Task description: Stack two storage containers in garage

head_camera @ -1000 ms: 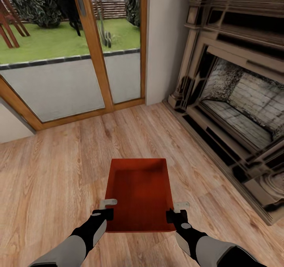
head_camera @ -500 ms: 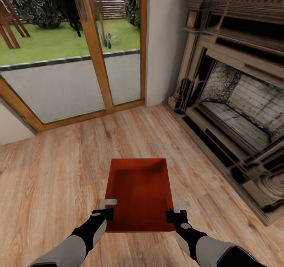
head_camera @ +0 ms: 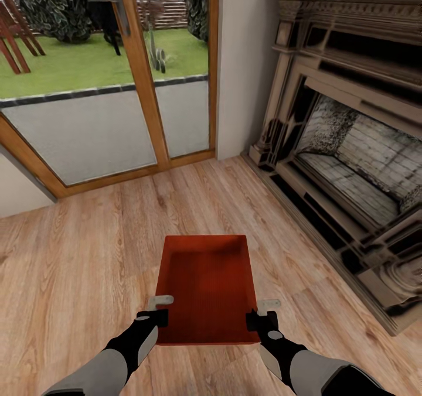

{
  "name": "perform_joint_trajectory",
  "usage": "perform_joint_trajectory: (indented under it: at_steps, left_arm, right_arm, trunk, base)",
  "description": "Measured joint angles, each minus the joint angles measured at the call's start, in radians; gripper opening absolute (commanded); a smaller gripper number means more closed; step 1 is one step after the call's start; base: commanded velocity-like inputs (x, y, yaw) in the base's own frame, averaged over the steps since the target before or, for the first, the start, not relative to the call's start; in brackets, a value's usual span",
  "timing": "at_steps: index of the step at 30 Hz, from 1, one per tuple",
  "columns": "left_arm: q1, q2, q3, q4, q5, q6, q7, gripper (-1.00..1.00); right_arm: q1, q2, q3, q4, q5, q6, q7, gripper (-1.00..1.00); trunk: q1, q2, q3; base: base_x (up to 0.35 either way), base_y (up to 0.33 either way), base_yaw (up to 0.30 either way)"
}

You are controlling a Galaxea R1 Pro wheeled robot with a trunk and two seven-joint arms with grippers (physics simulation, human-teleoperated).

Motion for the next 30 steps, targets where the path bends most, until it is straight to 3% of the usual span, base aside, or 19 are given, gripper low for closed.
perform_joint_trajectory:
  at_steps: [30]
  left_arm:
    - [0.000, 0.004, 0.004, 0.001, -0.002, -0.001, -0.011, -1.00]
  right_arm:
    - [0.000, 0.000, -0.003, 0.001, -0.002, -0.001, 0.007, -1.00]
  trunk:
    - [-0.115, 0.210, 0.094]
  base:
    - [0.000, 0.000, 0.000]
